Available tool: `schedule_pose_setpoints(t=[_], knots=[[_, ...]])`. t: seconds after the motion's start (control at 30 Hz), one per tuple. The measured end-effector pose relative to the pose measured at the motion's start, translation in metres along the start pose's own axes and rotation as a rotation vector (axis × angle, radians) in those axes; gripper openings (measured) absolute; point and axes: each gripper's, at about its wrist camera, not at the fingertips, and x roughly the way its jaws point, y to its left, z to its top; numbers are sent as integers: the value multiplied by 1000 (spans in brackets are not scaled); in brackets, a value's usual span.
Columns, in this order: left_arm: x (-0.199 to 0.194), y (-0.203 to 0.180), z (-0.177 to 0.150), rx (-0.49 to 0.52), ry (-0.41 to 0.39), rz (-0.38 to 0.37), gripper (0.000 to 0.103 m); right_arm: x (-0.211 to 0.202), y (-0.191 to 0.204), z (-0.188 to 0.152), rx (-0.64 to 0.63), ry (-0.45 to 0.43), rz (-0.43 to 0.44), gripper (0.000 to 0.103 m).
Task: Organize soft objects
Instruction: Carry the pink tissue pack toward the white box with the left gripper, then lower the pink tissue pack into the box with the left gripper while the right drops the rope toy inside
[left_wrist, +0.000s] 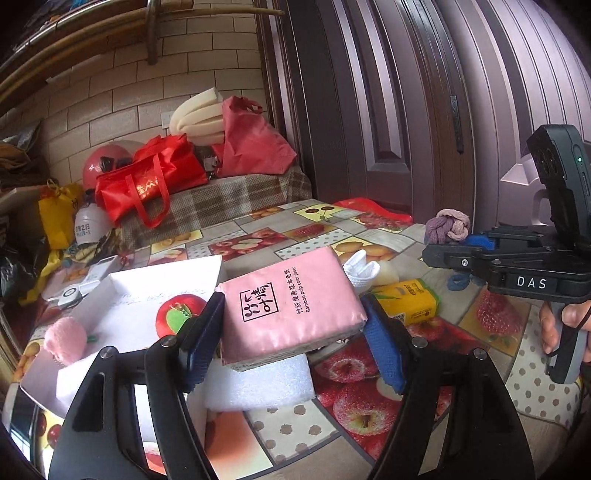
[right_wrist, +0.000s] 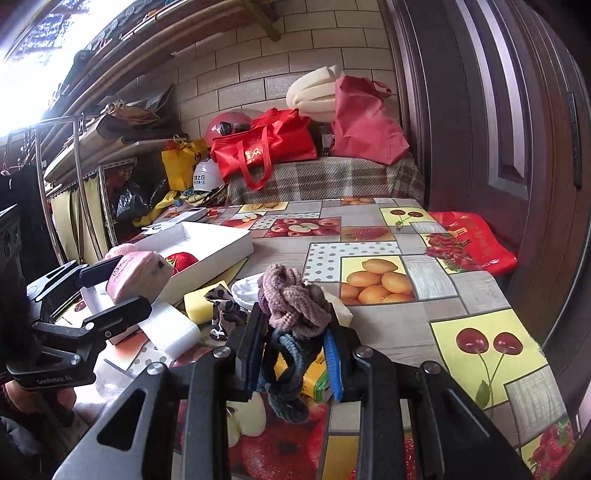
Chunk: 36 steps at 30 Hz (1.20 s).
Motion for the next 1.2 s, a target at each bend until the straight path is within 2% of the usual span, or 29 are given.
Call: schedule_pose_setpoints(t=[0.27,0.43,0.9,1.0,1.2], knots=[[-11,32,-10,-32,-4,57,73,7,25,-1,-42,13,33,29],[-19,56,-17,-48,-9,121,74,10,39,-2,-58,21,55,29],[-21,147,-35,-191,11,333,74,37,82,-1,-87,61,90,29],[-18,163,-39,-238,30,346,74,45,99,-2,-128,74,101,29],[-14,165,-39,-210,30,348,74,55,143,-3,-248,69,134,28]])
